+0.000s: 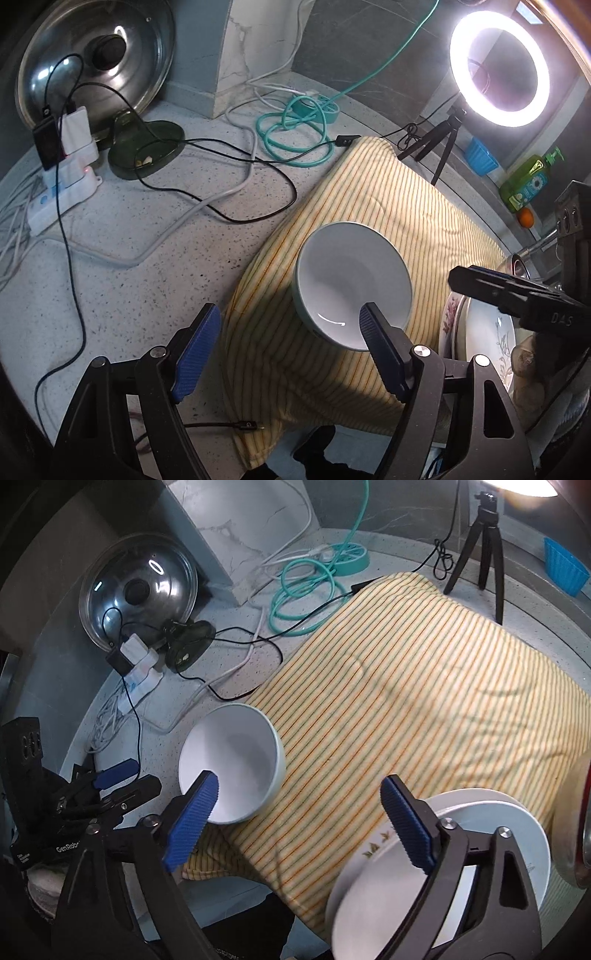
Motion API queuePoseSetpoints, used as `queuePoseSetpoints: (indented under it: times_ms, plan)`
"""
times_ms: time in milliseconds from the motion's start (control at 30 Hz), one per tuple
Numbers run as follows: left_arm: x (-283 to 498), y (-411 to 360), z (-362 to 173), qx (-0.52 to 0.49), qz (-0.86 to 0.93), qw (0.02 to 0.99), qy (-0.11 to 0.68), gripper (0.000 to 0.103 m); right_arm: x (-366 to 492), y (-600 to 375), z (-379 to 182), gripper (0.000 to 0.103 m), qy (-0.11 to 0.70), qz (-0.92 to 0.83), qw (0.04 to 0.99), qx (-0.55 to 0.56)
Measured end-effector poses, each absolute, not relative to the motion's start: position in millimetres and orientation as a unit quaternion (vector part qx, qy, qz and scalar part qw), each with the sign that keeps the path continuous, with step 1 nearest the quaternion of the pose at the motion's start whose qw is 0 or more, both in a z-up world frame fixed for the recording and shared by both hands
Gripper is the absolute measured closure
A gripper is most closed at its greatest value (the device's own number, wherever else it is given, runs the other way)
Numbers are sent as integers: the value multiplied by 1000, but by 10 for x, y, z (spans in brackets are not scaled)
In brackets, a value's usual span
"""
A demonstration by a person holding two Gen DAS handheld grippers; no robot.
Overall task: Organize plates and bowls
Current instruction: 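Close the right gripper on the rim of the white ceramic bowl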
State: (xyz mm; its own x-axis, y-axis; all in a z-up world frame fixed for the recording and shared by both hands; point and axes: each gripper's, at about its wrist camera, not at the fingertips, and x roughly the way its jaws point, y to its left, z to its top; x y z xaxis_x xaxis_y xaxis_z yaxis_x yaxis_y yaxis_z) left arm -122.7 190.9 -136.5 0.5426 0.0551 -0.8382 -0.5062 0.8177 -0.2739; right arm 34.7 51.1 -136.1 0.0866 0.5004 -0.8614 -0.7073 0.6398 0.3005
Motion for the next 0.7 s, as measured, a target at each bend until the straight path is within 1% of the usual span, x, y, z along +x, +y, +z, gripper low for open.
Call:
queuePoseSetpoints:
  times_ms: [67, 100, 133, 200, 233, 267, 300, 333, 367, 400, 467, 500, 533, 600, 700]
  plan:
    - [-1188, 1916, -1396, -254, 158, 841, 451, 41, 356, 553, -1421, 15, 542, 411, 727, -95]
    - [-1171, 1920, -1411, -255, 154, 841, 452, 43, 365, 571, -1450, 21, 546, 409, 725, -94]
    - [-1151, 1919, -1433, -254, 151, 840, 454, 45, 374, 584, -1478, 24, 550, 407, 723, -92]
    - [-1118, 1933, -1483, -259, 146, 838, 459, 51, 403, 610, -1541, 35, 560, 401, 719, -89]
    - [-1107, 1942, -1505, -261, 144, 836, 460, 55, 415, 616, -1563, 36, 565, 400, 717, -85]
    - [-1099, 1952, -1518, -264, 144, 835, 460, 59, 425, 625, -1590, 40, 569, 399, 715, -82]
    - [-1087, 1964, -1535, -266, 142, 835, 461, 60, 431, 628, -1611, 46, 572, 397, 714, -79]
    - [-1077, 1968, -1550, -266, 140, 834, 463, 62, 434, 637, -1630, 48, 574, 396, 712, -78]
    - [-1068, 1971, -1562, -268, 138, 833, 464, 68, 435, 645, -1650, 53, 576, 396, 711, -79]
    - [-1058, 1972, -1574, -270, 134, 832, 465, 70, 436, 657, -1673, 57, 578, 395, 709, -79]
    - [-1035, 1980, -1606, -272, 129, 830, 469, 70, 431, 673, -1704, 61, 581, 396, 706, -79]
    - [-1024, 1981, -1619, -273, 125, 829, 471, 73, 429, 680, -1717, 64, 582, 397, 705, -79]
    - [-1012, 1979, -1629, -275, 121, 828, 473, 79, 428, 689, -1730, 65, 582, 397, 705, -80]
    - [-996, 1965, -1636, -272, 118, 829, 475, 79, 432, 705, -1749, 72, 584, 398, 703, -79]
    - [-965, 1956, -1648, -271, 113, 828, 477, 81, 440, 742, -1776, 80, 589, 402, 697, -75]
